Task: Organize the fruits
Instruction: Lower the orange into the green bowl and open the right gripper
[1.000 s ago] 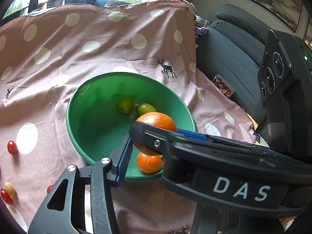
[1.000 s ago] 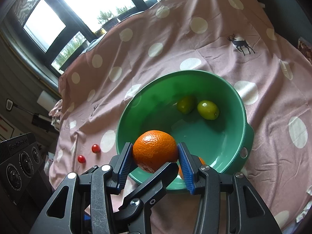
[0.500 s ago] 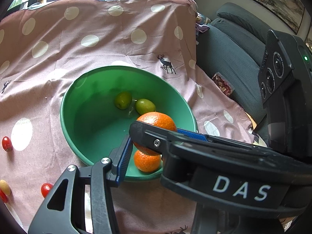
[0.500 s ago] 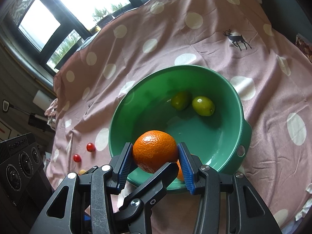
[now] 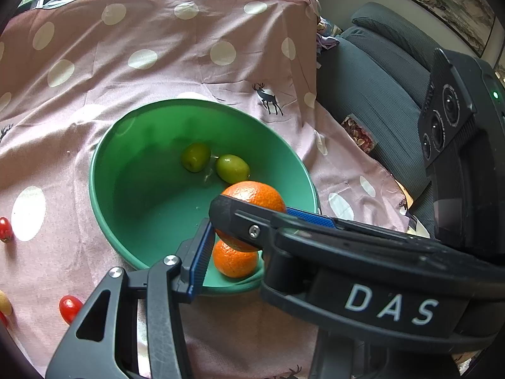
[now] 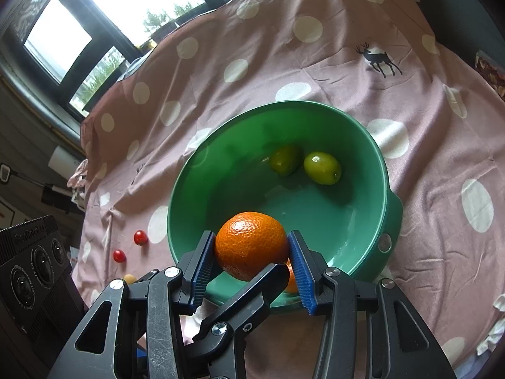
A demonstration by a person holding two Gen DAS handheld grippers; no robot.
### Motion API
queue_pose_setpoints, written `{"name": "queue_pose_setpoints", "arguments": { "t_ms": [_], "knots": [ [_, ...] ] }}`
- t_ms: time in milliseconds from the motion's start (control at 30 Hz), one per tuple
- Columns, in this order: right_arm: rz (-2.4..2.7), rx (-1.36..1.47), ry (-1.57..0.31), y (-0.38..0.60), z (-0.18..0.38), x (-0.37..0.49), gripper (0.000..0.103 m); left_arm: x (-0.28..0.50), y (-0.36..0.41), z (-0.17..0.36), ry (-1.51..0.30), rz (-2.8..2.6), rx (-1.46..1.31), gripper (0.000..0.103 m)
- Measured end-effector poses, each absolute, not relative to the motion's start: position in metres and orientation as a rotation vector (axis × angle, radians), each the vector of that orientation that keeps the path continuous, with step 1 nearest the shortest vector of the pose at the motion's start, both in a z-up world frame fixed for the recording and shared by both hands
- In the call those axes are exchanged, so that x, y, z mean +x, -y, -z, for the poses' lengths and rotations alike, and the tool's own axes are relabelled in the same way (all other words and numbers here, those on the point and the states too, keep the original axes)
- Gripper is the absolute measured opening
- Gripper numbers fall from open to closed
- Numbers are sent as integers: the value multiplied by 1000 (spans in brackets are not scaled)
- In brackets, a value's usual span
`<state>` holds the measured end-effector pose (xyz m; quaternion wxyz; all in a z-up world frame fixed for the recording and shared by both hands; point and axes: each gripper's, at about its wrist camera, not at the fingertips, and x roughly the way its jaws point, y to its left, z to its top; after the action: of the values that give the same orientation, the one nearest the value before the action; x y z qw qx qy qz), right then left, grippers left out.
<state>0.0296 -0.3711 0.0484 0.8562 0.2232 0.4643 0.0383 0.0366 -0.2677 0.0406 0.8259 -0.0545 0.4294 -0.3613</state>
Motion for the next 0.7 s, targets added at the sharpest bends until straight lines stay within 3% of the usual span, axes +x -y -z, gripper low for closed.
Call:
{"name": "queue_pose_setpoints", "arguments": {
  "t_ms": [700],
  "knots": [
    [-66, 469, -990, 374, -44, 30, 50, 41, 270, -37, -941, 776, -119, 45]
  ]
}}
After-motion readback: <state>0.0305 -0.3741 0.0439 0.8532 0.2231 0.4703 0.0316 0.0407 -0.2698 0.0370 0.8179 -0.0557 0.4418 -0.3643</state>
